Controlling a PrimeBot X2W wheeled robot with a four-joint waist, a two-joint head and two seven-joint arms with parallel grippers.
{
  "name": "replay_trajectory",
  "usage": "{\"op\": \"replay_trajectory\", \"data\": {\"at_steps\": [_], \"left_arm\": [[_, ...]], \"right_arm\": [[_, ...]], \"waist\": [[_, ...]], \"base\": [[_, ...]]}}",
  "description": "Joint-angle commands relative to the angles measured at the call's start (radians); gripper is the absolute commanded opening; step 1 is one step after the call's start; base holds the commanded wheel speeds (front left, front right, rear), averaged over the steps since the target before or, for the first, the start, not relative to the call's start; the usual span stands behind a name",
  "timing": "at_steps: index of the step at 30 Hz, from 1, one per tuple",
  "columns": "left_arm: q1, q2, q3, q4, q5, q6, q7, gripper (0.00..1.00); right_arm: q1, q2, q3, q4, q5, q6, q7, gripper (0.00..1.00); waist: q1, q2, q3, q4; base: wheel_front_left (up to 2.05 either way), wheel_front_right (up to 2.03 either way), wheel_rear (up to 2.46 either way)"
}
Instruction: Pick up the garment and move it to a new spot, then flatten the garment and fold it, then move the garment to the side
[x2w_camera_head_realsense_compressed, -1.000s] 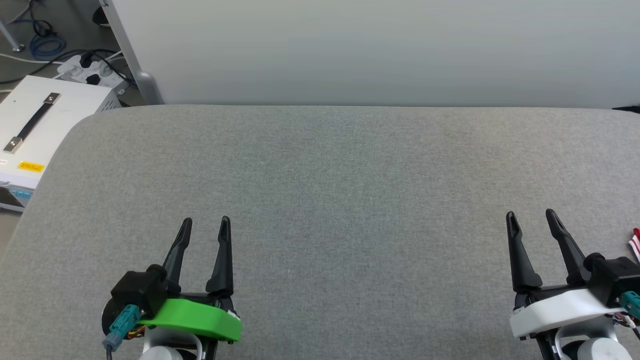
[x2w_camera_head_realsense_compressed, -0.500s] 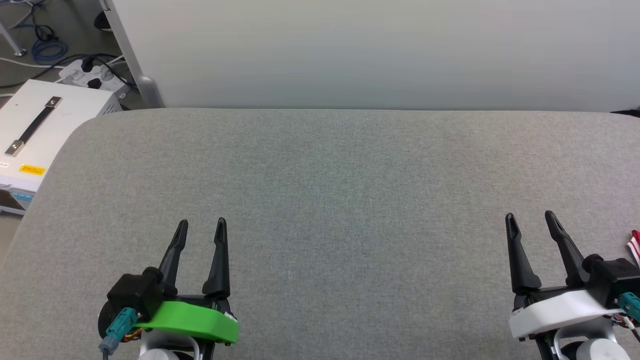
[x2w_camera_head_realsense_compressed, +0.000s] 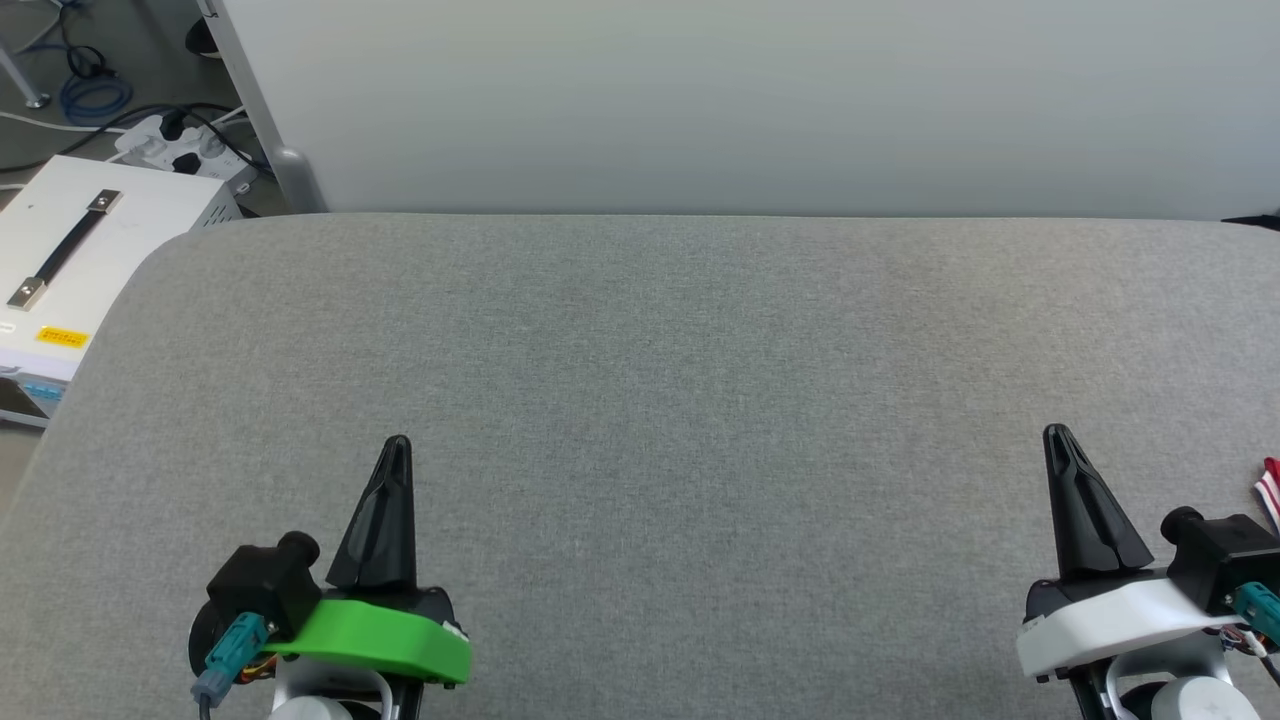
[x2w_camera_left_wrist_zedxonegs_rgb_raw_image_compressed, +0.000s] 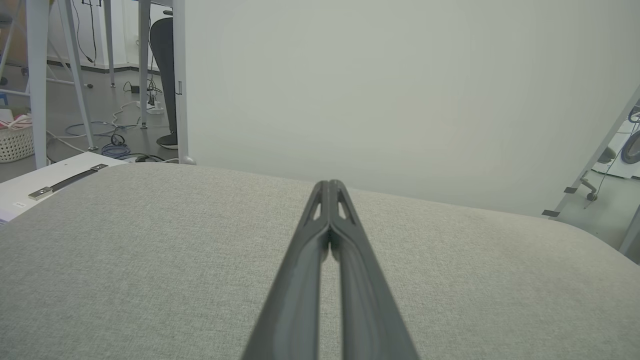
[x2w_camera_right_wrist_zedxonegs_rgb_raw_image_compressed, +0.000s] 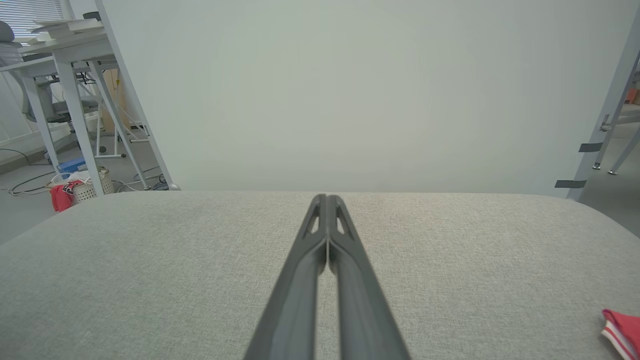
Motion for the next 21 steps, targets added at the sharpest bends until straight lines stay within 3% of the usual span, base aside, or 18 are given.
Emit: {"op": "replay_trajectory", "data": {"at_steps": [1, 21], "left_arm": [[0.0, 0.0, 0.002, -0.003, 0.016, 0.006, 0.007, 0.0], [0.0, -0.002, 0.006, -0.012, 0.06, 0.026, 0.048, 0.0]], "right_arm": [[-0.001, 0.003, 0.0, -0.001, -0.011, 0.0, 0.004, 0.0], [-0.003, 0.011, -0.001, -0.002, -0.045, 0.0, 0.037, 0.0]], "waist": [[0.0001, 0.0, 0.0, -0.001], [0.0001, 0.0, -0.003, -0.007]], "base": [[0.0, 0.0, 0.0], [0.0, 0.0, 0.0]]}}
